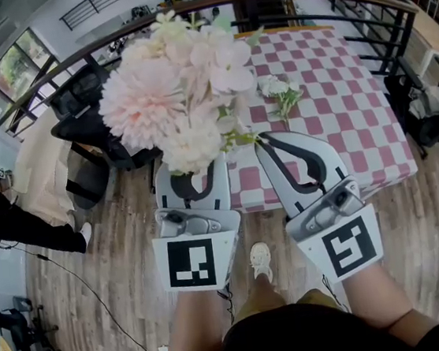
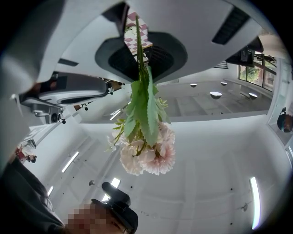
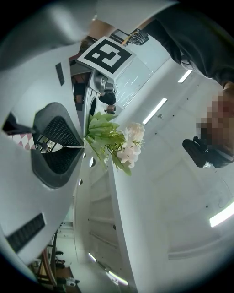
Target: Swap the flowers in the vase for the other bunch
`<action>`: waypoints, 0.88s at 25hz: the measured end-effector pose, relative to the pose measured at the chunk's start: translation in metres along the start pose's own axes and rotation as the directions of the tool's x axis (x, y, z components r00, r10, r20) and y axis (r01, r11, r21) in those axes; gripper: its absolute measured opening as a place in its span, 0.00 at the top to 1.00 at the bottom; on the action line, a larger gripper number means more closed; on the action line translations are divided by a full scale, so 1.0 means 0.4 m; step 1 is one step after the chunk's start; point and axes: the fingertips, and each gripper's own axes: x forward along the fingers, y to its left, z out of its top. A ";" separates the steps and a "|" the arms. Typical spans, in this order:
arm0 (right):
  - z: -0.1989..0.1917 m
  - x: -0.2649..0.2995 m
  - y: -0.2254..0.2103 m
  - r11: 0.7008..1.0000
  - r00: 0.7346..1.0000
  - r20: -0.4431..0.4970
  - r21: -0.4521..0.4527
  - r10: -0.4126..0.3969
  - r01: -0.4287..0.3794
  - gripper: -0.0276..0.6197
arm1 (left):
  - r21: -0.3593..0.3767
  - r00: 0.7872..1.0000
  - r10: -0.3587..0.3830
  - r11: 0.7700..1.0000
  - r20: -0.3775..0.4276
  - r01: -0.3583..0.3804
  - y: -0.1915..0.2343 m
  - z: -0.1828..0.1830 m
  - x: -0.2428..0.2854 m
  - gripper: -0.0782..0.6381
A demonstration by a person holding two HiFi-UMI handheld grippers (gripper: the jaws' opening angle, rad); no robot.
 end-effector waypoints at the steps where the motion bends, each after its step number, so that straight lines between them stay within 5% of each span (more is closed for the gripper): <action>1: -0.003 0.007 -0.005 1.000 1.000 -0.002 -0.001 -0.006 0.006 0.91 | -0.001 1.000 -0.004 1.000 -0.001 0.004 0.004 -0.004 0.008 0.80; 22: -0.070 0.171 -0.056 0.998 0.998 -0.035 -0.015 -0.059 0.058 0.91 | -0.025 0.998 -0.067 0.997 -0.008 0.067 0.118 -0.076 0.130 0.80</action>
